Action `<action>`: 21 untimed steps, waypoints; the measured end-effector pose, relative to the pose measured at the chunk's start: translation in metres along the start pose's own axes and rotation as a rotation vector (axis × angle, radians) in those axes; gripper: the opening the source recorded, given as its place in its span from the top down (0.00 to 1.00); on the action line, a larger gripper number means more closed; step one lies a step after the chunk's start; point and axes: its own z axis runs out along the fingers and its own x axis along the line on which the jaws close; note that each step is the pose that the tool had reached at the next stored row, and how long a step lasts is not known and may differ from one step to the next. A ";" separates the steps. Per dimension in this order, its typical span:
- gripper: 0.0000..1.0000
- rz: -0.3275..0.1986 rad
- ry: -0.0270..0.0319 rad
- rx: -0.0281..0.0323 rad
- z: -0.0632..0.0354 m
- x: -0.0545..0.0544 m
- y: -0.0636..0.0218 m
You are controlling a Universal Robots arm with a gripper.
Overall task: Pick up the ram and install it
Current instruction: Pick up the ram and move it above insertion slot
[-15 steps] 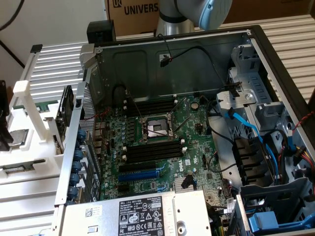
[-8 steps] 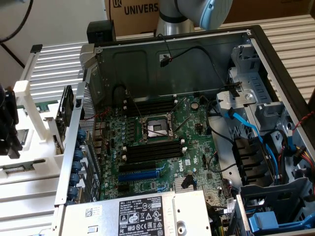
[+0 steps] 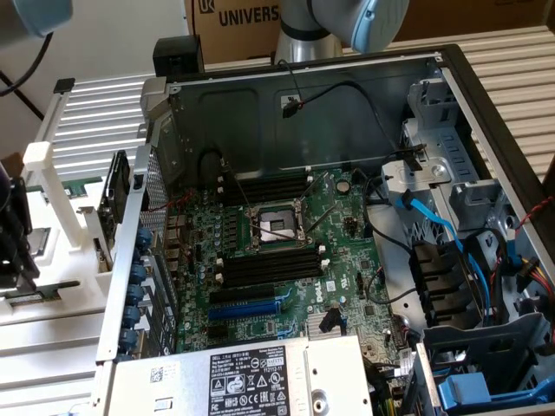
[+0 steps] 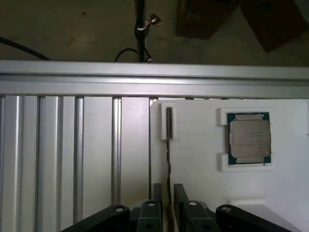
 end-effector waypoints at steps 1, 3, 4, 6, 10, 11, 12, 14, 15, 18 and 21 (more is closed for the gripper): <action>0.76 0.000 -0.0001 0.0007 0.0007 -0.002 0.0000; 0.76 -0.001 0.0004 0.0026 0.0024 -0.005 0.0000; 0.76 -0.001 0.0009 0.0034 0.0034 -0.005 -0.0001; 0.76 -0.002 0.0018 0.0055 0.0056 -0.005 -0.0003; 0.76 -0.003 0.0031 0.0089 0.0067 -0.005 -0.0009; 0.76 -0.004 0.0036 0.0102 0.0069 -0.005 -0.0012; 0.76 -0.004 0.0041 0.0116 0.0070 -0.005 -0.0014; 0.76 -0.004 0.0055 0.0158 0.0074 -0.005 -0.0017; 0.76 -0.004 0.0062 0.0189 0.0079 -0.005 -0.0019; 0.76 -0.006 0.0093 0.0394 0.0135 -0.004 -0.0024; 0.76 -0.007 0.0095 0.0395 0.0192 -0.004 -0.0035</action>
